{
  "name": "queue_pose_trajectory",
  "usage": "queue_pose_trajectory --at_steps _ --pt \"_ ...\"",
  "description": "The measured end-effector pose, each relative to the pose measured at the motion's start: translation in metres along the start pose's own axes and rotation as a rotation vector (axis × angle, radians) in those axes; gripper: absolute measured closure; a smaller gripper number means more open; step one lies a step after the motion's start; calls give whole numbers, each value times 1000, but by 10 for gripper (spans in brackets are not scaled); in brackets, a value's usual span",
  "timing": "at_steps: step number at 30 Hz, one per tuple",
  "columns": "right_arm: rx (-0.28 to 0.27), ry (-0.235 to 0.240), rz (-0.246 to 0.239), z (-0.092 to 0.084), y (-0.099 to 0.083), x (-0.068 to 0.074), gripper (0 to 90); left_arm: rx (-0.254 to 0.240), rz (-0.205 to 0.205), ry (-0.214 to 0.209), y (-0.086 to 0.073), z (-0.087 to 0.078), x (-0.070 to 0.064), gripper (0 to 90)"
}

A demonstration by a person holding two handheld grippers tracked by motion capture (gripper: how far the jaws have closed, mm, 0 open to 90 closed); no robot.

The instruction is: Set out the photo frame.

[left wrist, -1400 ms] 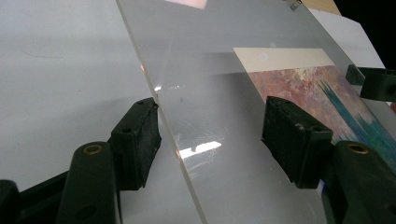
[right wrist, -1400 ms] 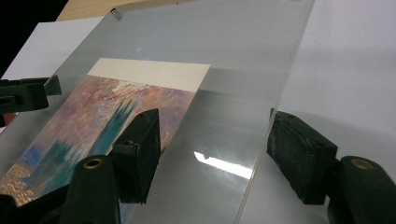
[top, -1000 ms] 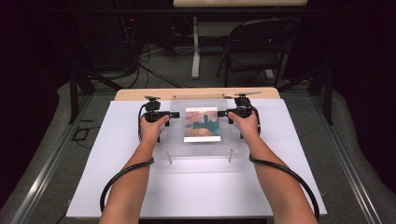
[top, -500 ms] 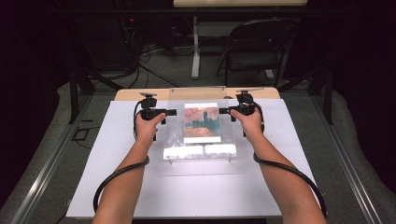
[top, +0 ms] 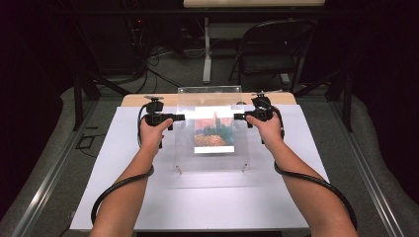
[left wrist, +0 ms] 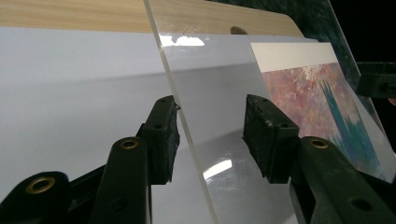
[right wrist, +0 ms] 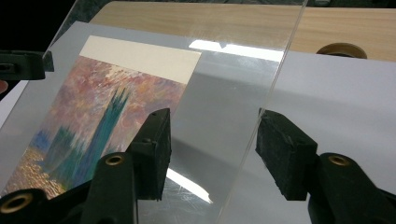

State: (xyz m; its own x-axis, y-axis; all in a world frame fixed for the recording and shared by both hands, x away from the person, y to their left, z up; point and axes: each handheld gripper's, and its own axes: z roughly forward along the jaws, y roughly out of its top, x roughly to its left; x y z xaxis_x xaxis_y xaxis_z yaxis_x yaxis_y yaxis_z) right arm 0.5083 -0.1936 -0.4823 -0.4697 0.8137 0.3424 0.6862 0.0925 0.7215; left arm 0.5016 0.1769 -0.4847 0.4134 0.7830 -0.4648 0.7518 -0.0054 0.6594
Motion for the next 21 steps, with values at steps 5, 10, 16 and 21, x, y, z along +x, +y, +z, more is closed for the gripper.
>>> queue_pose_trajectory --at_steps 5,10,16,21 --pt "3 -9 -14 -9 3 6 474 3 28 8 1 -9 -7 565" --pt "6 -10 -37 -17 5 11 494 -3 38 -6 1 -17 -10 588" --pt "5 -1 -57 -27 7 15 530 -7 51 -12 2 -25 -14 613" --pt "14 -2 -84 -35 9 19 546 -1 76 -15 2 -34 -18 627"
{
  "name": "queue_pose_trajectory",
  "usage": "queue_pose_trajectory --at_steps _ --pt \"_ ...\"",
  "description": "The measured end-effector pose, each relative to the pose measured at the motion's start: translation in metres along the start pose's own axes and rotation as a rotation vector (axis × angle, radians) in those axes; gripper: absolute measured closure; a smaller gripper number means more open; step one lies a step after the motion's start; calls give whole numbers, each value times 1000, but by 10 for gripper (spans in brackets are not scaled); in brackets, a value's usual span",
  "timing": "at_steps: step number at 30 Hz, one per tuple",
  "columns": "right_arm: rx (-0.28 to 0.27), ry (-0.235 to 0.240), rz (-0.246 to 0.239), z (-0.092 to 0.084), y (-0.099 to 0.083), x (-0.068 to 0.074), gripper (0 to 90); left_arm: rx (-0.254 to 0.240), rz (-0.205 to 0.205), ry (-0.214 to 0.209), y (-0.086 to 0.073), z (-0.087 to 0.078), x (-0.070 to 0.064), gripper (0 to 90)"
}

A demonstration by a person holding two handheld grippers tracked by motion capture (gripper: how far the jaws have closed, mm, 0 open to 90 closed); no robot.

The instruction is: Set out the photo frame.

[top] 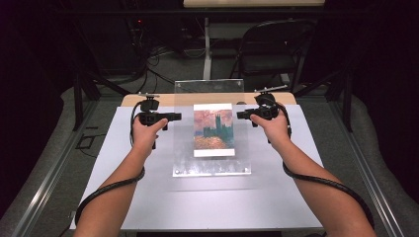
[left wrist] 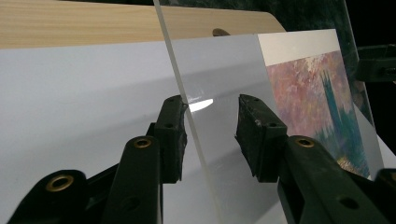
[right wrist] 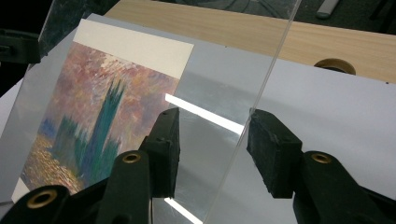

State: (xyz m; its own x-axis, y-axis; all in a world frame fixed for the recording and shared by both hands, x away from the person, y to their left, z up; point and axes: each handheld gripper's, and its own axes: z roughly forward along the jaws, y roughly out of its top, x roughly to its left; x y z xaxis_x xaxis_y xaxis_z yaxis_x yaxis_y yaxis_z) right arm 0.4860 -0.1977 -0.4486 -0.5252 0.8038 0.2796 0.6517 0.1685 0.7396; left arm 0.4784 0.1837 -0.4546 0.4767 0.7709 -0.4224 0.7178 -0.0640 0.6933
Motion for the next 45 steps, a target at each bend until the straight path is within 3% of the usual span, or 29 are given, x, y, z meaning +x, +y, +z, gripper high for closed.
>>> queue_pose_trajectory --at_steps 15,36,45 --pt "-17 4 -36 -20 0 10 602 4 35 -17 0 -20 -10 680" --pt "-6 16 -126 -60 -4 32 693 6 110 -54 -10 -57 -31 756" --pt "-42 43 -123 -74 -9 39 717 -3 138 -67 -17 -70 -40 783"
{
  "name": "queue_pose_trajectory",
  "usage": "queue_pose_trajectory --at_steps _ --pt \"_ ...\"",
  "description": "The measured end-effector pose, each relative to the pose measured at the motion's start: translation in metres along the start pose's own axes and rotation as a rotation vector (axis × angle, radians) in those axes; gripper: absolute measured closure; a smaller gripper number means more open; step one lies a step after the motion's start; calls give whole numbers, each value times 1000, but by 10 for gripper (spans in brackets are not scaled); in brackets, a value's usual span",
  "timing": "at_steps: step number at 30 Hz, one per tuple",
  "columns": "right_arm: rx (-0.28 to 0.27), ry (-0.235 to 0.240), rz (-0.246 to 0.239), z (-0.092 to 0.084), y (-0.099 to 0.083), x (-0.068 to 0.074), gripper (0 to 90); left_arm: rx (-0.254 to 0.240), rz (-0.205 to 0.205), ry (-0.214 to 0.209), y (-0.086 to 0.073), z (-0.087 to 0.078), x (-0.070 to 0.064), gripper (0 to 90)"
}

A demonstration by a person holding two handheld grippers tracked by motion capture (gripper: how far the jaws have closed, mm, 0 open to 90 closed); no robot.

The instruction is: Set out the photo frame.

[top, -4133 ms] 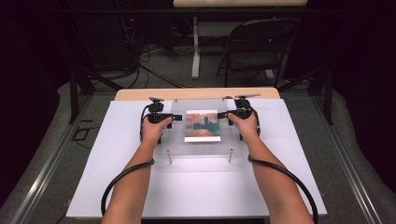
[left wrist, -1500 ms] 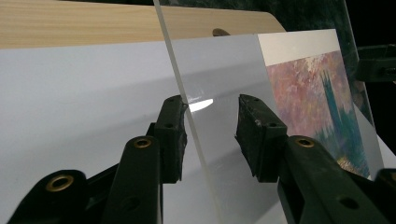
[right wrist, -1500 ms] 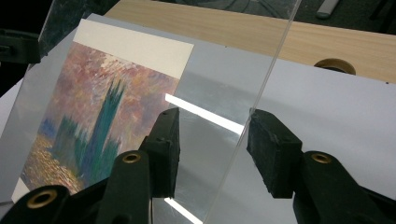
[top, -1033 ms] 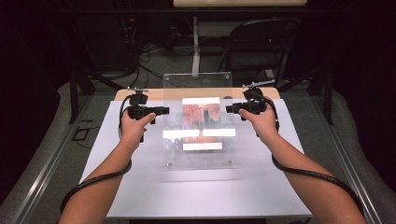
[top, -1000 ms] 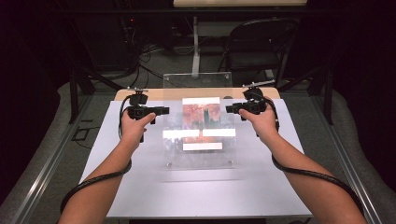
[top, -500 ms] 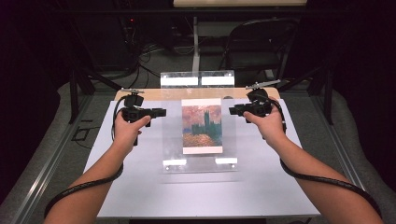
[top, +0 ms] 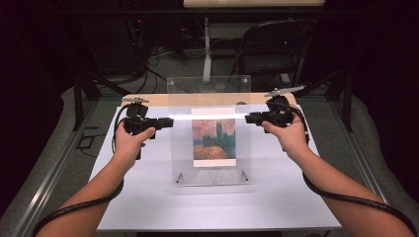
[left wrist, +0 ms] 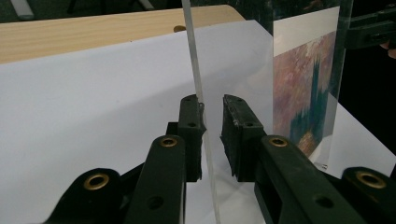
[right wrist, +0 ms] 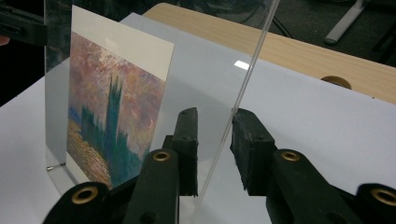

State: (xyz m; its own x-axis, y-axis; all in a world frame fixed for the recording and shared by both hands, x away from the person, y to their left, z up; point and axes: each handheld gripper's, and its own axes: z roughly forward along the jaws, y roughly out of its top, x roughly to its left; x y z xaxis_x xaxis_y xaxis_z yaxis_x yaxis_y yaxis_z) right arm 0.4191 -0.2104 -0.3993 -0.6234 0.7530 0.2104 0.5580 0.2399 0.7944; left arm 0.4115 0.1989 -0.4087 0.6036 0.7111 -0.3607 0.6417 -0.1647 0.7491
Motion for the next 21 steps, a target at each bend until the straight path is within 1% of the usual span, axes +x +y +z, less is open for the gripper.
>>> queue_pose_trajectory --at_steps 1,4,6,7,10,13,16,17,21 --pt "0 2 -9 -3 -1 3 717 -1 6 -8 -2 -3 -2 786" --pt "-3 1 -28 -8 -3 7 724 -3 14 -16 -5 -8 -5 793" --pt "-3 7 -27 -12 -5 9 732 -6 18 -17 -6 -9 -7 794" --pt "-2 10 -29 -14 -6 10 736 -6 29 -23 -7 -12 -9 794" --pt "-8 22 -27 -19 -9 13 743 -7 39 -33 -10 -16 -12 794" --pt "-14 32 -33 -24 -11 17 743 -13 42 -44 -14 -20 -16 794" --pt "-13 38 -35 -27 -13 19 744 -19 43 -45 -17 -23 -19 793" --pt "-18 42 -37 -29 -16 22 743 -21 52 -42 -20 -25 -22 792" --pt "-29 51 -35 -35 -21 27 743 -16 71 -46 -24 -31 -28 789"
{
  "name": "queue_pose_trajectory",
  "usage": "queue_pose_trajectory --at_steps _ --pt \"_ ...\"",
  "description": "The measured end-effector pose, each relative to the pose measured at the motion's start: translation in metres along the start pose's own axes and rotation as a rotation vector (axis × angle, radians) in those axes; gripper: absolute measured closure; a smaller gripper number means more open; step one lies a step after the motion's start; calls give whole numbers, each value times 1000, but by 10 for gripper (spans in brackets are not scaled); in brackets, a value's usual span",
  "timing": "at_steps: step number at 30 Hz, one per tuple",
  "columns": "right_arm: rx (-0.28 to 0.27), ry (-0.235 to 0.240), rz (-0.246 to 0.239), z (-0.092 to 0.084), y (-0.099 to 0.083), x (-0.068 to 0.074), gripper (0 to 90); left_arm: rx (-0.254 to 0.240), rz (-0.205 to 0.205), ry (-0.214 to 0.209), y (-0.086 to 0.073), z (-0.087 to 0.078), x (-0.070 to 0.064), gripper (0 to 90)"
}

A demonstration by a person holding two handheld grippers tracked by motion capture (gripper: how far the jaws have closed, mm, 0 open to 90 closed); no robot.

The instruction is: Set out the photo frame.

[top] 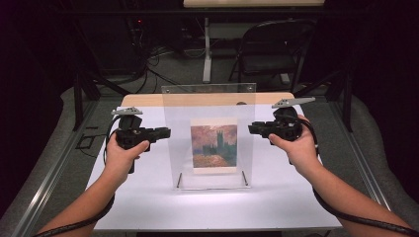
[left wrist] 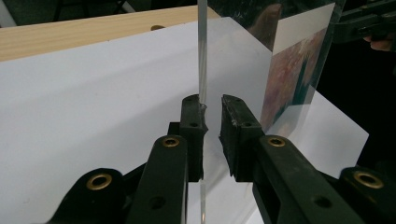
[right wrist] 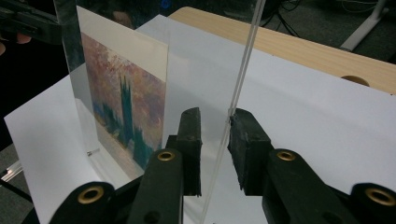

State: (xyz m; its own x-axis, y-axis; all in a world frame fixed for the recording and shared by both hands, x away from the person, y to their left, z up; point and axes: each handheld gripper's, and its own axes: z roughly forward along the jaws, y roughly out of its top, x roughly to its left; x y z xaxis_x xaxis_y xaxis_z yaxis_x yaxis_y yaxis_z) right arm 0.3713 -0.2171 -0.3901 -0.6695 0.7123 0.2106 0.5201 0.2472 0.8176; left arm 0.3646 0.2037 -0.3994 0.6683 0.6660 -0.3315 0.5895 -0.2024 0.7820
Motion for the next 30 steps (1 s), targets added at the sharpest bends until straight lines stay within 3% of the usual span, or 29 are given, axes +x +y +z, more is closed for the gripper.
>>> queue_pose_trajectory --at_steps 18,30 --pt "-16 30 -13 -24 -23 24 746 -15 61 -9 -24 -17 -26 763" --pt "-21 47 -5 -28 -32 30 732 -20 71 -16 -32 -19 -31 745"
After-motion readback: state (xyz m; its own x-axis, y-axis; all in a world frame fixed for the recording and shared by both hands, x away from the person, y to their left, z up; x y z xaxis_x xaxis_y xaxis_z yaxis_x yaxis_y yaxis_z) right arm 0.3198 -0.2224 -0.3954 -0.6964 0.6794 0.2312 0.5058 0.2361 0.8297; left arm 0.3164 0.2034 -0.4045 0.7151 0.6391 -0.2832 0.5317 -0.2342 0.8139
